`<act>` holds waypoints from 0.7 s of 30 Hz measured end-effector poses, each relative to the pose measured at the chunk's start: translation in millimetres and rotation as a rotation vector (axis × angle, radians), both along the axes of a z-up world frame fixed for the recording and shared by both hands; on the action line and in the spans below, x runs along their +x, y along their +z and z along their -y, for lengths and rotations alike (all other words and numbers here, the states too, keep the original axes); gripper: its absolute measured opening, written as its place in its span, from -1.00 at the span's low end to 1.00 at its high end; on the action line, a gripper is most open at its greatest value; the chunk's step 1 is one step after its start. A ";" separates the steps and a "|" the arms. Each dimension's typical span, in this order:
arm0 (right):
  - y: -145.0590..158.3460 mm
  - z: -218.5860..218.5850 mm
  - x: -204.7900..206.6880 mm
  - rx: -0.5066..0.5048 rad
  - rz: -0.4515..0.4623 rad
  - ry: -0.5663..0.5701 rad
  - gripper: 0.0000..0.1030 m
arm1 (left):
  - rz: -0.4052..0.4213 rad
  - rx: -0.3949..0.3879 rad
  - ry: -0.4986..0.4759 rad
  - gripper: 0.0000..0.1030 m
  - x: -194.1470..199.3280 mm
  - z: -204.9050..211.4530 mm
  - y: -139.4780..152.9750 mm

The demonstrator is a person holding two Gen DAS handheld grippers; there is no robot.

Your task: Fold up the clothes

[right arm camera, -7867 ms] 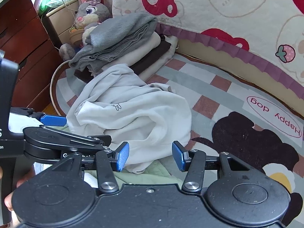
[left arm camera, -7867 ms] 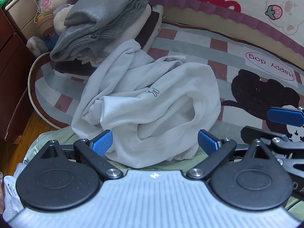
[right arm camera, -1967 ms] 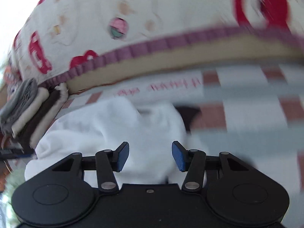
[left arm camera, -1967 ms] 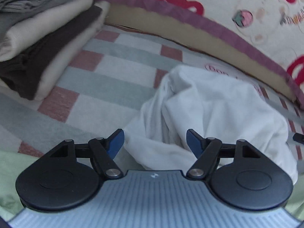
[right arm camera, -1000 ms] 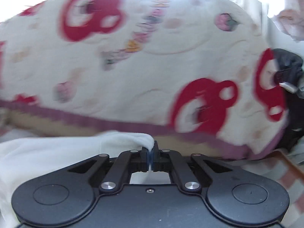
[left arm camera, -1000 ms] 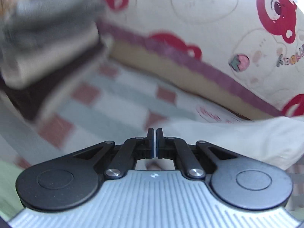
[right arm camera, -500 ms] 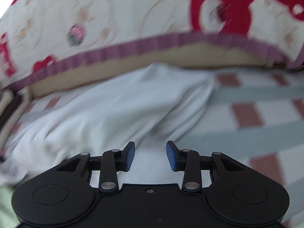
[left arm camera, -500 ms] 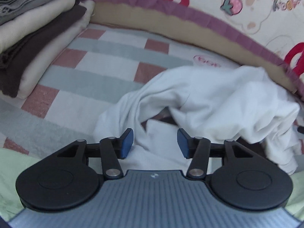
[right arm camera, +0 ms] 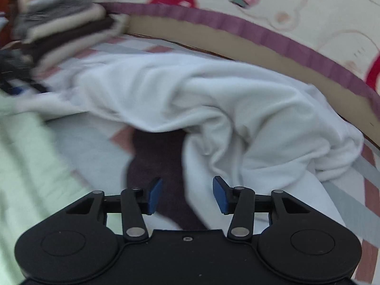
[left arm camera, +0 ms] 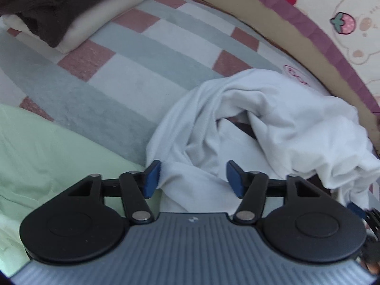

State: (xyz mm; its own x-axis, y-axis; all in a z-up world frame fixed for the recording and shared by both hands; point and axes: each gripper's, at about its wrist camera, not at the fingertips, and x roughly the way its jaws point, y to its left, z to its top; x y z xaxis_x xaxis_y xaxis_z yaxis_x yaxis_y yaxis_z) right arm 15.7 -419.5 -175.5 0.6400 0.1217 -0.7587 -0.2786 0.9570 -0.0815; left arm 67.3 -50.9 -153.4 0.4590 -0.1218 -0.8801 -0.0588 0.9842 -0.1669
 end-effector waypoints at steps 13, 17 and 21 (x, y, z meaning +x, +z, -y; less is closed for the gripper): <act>47.9 33.3 2.1 0.306 0.140 -0.177 -0.83 | 0.236 0.424 -0.117 -0.89 51.6 -9.5 86.7; 91.5 48.1 -22.7 0.571 0.120 -0.149 -0.83 | 0.436 0.452 0.097 -0.88 86.9 -62.2 161.9; 108.5 44.5 -53.8 0.734 0.118 -0.053 -0.83 | 0.542 0.434 0.190 -0.73 93.9 -76.1 177.5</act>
